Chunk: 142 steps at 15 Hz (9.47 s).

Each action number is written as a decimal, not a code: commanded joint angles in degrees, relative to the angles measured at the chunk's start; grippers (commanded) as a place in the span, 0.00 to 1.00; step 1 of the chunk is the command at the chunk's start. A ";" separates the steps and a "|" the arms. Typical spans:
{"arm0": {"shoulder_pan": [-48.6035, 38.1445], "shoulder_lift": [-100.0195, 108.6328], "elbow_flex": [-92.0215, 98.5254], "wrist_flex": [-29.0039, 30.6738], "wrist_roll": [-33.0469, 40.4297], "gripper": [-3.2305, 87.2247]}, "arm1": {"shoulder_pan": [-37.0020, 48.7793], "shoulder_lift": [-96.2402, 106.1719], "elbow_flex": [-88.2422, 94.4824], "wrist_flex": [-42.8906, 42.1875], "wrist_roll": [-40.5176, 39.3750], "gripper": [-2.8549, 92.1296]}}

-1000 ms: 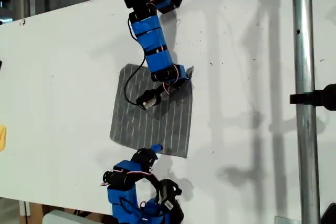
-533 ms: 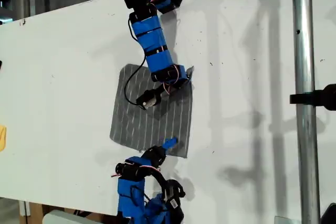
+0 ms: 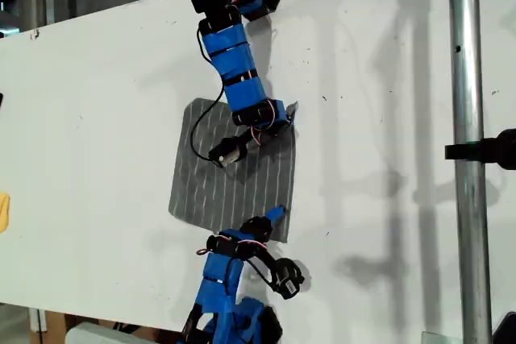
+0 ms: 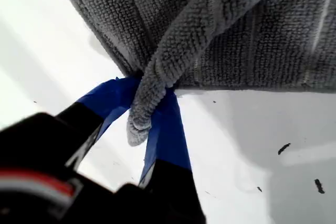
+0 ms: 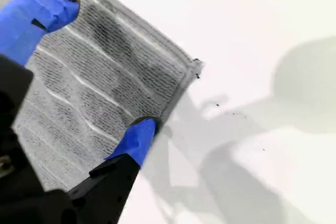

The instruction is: Grasp corners of a towel and fold twice.

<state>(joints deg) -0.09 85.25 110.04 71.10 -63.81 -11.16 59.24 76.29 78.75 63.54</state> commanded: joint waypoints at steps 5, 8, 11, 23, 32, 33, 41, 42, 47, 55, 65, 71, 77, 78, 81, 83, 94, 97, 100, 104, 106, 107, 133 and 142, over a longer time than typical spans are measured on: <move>-1.14 5.01 11.87 -11.25 -5.36 0.25 | -0.35 5.01 -1.85 1.85 1.32 0.03; -0.70 5.19 12.13 -11.78 -8.26 0.00 | -0.35 5.62 -1.85 2.64 1.76 0.03; 0.97 9.23 8.61 -8.70 -8.61 0.00 | -0.35 7.91 -1.85 3.08 2.55 0.03; 0.09 59.85 21.71 -2.55 -8.44 0.00 | -0.88 27.07 -1.05 14.06 12.92 0.03; -29.71 15.73 -10.11 -7.03 25.14 0.00 | 22.32 41.57 17.49 8.88 -2.11 0.03; -32.17 11.60 -16.70 -4.57 27.51 0.00 | 24.26 42.54 17.40 8.26 -3.43 0.03; -32.61 0.88 -28.30 6.77 27.95 0.00 | 21.27 37.62 16.17 3.16 -3.78 0.03; -30.41 0.79 -25.22 6.15 26.81 0.00 | 19.16 35.95 18.11 0.62 -1.49 0.03; -26.19 0.09 -15.82 0.97 21.71 0.00 | 16.44 28.39 22.94 -5.27 3.08 0.03; -31.29 -1.85 -11.87 0.53 20.57 0.25 | 16.17 24.52 23.55 -9.58 4.92 0.28; -29.27 56.34 0.53 19.07 13.71 0.24 | 16.26 78.40 41.04 16.00 14.85 0.34; -5.27 113.99 44.47 6.68 -17.05 0.00 | 2.11 117.77 68.12 16.52 38.23 0.26; -2.29 113.99 48.87 6.94 -20.92 0.00 | 9.76 84.38 61.17 -4.22 27.42 0.56; -2.02 113.99 48.87 7.03 -21.18 0.00 | 11.60 76.55 60.29 -7.91 26.72 0.56; -0.97 113.99 48.78 8.00 -22.24 0.00 | 14.33 50.10 49.66 -11.34 29.53 0.55; 0.00 113.99 48.52 8.88 -22.76 0.00 | 15.47 37.79 42.80 -11.95 31.73 0.54; 3.52 113.99 48.60 9.05 -22.15 0.00 | 25.66 10.63 17.93 -20.65 22.15 0.38; 3.87 113.99 48.60 9.05 -21.88 0.00 | 26.89 10.46 17.93 -24.35 20.83 0.25; 3.96 113.99 48.60 9.05 -21.62 0.00 | 27.33 10.90 17.58 -20.04 21.27 0.07; 3.43 113.99 48.78 8.96 -21.09 0.00 | 21.53 23.99 24.26 -5.19 21.18 0.03; 3.52 113.99 48.78 8.96 -21.27 0.00 | 14.94 39.64 21.80 18.11 24.70 0.03; 3.96 113.99 48.78 8.96 -21.71 0.00 | 10.63 48.78 17.75 33.75 29.62 0.03; 3.08 113.99 49.48 7.91 -20.65 0.00 | 11.07 56.95 20.13 -25.93 -3.87 0.14; -3.08 113.99 58.62 1.49 -21.09 0.01 | 19.07 113.12 76.55 -20.21 10.90 0.03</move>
<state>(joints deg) -1.76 198.81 167.26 74.44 -84.38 7.03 160.93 147.48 54.67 71.10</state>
